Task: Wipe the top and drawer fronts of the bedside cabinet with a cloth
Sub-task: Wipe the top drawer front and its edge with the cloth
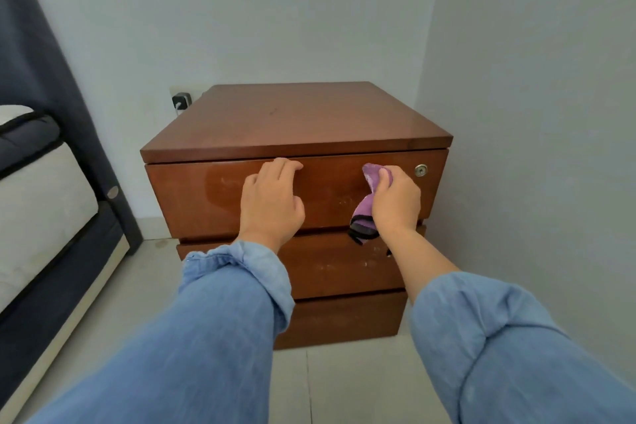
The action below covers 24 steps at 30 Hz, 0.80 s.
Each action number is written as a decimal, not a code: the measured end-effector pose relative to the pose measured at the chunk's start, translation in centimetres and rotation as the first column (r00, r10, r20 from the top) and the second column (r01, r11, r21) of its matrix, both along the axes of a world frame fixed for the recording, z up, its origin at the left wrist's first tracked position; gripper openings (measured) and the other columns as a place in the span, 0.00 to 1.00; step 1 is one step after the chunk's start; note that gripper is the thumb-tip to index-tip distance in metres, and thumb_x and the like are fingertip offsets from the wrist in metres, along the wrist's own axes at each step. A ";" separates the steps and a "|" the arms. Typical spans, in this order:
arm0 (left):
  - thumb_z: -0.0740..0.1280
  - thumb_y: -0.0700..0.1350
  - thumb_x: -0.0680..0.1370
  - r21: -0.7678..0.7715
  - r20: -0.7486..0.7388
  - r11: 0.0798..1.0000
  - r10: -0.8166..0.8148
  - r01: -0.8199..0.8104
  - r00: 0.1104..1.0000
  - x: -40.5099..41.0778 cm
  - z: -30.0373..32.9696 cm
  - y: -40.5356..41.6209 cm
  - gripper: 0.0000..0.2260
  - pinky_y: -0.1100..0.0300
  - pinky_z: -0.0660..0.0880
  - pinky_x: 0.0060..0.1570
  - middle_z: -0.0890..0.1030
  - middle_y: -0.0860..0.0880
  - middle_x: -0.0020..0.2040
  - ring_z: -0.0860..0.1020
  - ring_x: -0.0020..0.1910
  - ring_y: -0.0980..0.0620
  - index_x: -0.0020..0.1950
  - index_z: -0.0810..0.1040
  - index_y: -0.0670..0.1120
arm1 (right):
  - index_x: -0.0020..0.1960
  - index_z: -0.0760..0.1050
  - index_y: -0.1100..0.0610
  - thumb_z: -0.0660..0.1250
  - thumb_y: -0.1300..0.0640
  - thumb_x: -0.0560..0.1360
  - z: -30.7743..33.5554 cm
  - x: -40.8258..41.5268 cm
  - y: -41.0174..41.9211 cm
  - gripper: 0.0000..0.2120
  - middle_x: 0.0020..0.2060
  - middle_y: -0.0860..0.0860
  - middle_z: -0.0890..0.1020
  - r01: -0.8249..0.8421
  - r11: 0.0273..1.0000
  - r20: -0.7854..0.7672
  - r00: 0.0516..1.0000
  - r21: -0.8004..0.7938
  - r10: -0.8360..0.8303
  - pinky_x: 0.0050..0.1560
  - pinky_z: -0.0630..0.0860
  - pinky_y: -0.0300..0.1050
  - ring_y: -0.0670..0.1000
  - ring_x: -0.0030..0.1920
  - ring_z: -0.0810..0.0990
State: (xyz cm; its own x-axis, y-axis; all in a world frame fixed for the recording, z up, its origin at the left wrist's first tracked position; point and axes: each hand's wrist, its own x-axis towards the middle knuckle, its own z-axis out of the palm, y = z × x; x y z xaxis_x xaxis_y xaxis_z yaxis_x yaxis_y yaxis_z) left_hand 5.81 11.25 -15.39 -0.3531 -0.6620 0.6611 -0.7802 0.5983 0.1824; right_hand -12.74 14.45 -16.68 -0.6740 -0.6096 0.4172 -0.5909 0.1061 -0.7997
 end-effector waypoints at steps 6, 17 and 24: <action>0.63 0.40 0.72 -0.053 0.208 0.992 -0.103 0.116 0.973 -2.7 -0.1 0.1 0.25 0.54 0.60 0.70 0.71 0.50 0.70 0.66 0.71 0.51 0.70 0.69 0.47 | 0.58 0.74 0.58 0.51 0.56 0.82 1.3 -3.8 0.3 0.14 0.54 0.54 0.78 0.260 0.941 0.119 0.964 -0.214 -0.239 0.52 0.69 0.42 0.54 0.55 0.76; 0.63 0.44 0.71 -0.143 0.321 0.989 0.011 0.037 0.947 -5.5 -2.7 -0.8 0.35 0.45 0.54 0.74 0.57 0.49 0.78 0.54 0.77 0.51 0.77 0.56 0.45 | 0.54 0.78 0.58 0.66 0.63 0.75 -3.4 -7.5 -1.5 0.08 0.55 0.55 0.76 0.080 0.967 -0.390 0.905 -0.241 -0.172 0.50 0.73 0.45 0.55 0.55 0.73; 0.63 0.45 0.69 -0.185 0.199 0.983 0.016 0.021 0.980 -6.8 -3.6 -1.2 0.34 0.47 0.54 0.74 0.62 0.49 0.76 0.59 0.75 0.52 0.76 0.60 0.45 | 0.55 0.78 0.59 0.68 0.65 0.73 -8.6 -7.6 -1.1 0.11 0.55 0.57 0.77 0.027 0.987 -0.427 0.899 -0.161 -0.094 0.54 0.77 0.49 0.58 0.57 0.73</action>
State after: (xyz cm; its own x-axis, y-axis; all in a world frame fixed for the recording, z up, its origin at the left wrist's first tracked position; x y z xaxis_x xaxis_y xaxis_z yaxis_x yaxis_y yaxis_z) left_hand -0.99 10.01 -19.03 -0.4914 -0.5335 0.6884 -0.7879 0.6092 -0.0902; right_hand -20.30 13.37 -25.32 -0.4407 -0.4822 0.7571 -0.8775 0.0536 -0.4766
